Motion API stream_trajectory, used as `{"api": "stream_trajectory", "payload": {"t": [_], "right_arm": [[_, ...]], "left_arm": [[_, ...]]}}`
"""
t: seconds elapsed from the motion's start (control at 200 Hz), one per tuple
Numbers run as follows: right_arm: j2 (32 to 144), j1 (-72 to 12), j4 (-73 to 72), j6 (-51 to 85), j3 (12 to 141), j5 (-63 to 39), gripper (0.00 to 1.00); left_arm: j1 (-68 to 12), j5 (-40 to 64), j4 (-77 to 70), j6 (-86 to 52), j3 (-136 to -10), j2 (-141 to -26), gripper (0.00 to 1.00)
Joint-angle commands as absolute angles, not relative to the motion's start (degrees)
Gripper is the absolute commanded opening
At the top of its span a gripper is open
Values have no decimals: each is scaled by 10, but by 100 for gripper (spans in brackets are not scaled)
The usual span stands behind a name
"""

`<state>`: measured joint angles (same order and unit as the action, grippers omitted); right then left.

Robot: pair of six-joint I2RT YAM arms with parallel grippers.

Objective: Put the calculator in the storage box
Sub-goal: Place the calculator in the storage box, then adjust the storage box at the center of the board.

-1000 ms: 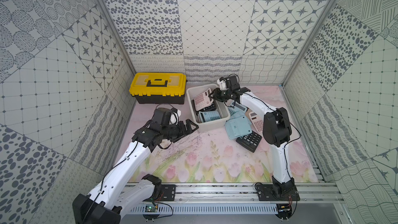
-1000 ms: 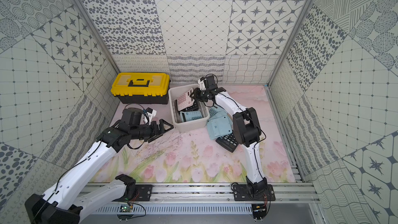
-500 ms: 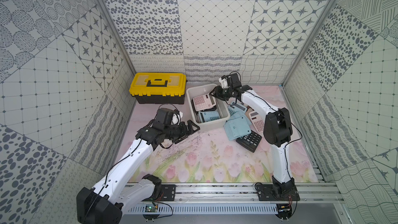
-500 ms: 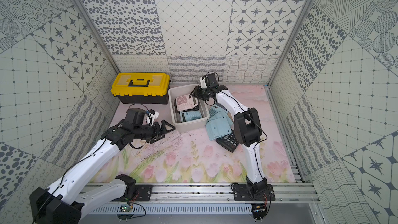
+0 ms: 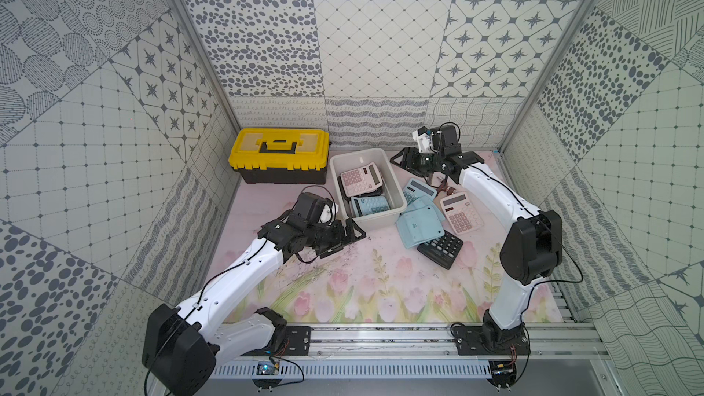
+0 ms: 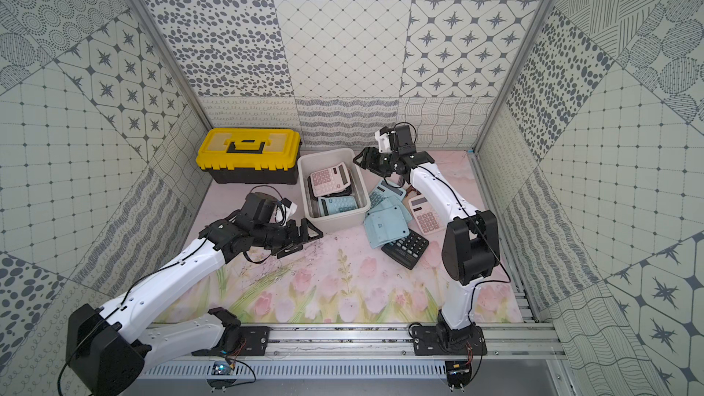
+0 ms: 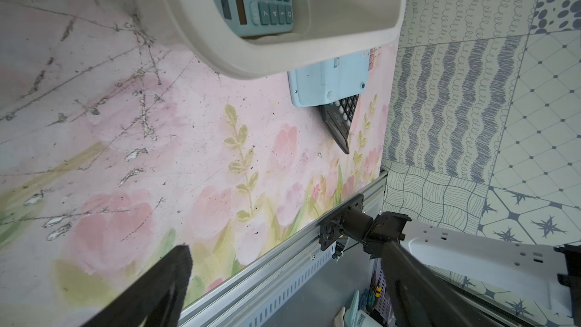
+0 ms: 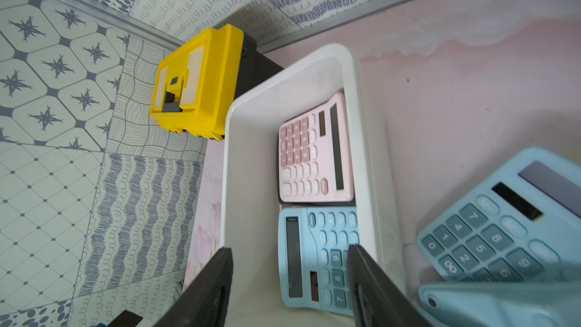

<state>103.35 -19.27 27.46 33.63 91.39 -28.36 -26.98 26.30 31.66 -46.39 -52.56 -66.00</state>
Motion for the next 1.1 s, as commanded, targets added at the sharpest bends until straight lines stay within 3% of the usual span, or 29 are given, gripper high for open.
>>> {"api": "stream_trajectory", "payload": {"t": [0.0,0.335,0.68,1.091], "right_arm": [[1010,-184,247,319,848,-300,65],[1025,-199,138,343,768,-414,65],[1008,-258,119,354,732,-418,64],[845,-109,138,375,572,-393,65]], "left_arm": [[-277,231,290,-480,-535,-668,100],[-277,208,301,-488,-529,-644,100],[-277,202,308,-496,-514,-617,100],[-326,175,313,-482,-530,-604,100]]}}
